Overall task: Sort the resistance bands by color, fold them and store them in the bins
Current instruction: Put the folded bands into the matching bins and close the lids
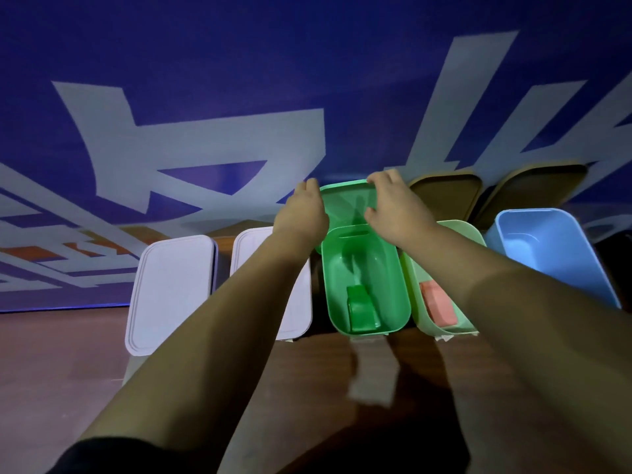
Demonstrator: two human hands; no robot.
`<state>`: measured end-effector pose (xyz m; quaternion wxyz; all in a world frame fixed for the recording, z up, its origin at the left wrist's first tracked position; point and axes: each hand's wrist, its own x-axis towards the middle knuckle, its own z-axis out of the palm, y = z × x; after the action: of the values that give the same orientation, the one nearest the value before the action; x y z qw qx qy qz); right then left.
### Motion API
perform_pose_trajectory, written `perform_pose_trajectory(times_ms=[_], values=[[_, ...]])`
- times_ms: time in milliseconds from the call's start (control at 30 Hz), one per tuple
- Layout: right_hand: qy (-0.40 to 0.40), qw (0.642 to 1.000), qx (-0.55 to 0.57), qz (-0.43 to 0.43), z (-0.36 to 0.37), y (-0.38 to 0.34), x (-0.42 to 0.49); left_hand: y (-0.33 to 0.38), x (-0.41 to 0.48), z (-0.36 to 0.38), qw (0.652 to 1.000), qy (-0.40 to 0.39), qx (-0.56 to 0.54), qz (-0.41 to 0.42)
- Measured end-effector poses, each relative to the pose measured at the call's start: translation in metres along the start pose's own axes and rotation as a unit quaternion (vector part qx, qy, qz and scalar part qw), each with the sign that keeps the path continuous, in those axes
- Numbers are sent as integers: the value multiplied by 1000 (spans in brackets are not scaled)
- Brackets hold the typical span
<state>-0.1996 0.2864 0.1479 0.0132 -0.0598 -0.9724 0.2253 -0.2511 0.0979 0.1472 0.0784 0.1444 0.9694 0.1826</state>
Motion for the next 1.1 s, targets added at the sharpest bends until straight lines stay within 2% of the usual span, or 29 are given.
perform_pose_trajectory(times_ms=[133,533,667,800,933,1100], values=[[-56,998,21,-1,-2,17,11,7,14,10,1000,14,2,-24],[-5,999,36,-40,0,42,-7,24,-17,13,995,74,-54,-40],[29,997,56,-53,-12,40,-37,30,-49,9,990,115,-76,-23],[35,994,68,-79,-10,51,-85,29,-100,23,989,115,-96,-2],[7,995,36,-90,10,65,-133,21,-145,51,996,81,-24,16],[-25,992,-53,-109,28,71,-163,11,-166,83,988,44,97,110]])
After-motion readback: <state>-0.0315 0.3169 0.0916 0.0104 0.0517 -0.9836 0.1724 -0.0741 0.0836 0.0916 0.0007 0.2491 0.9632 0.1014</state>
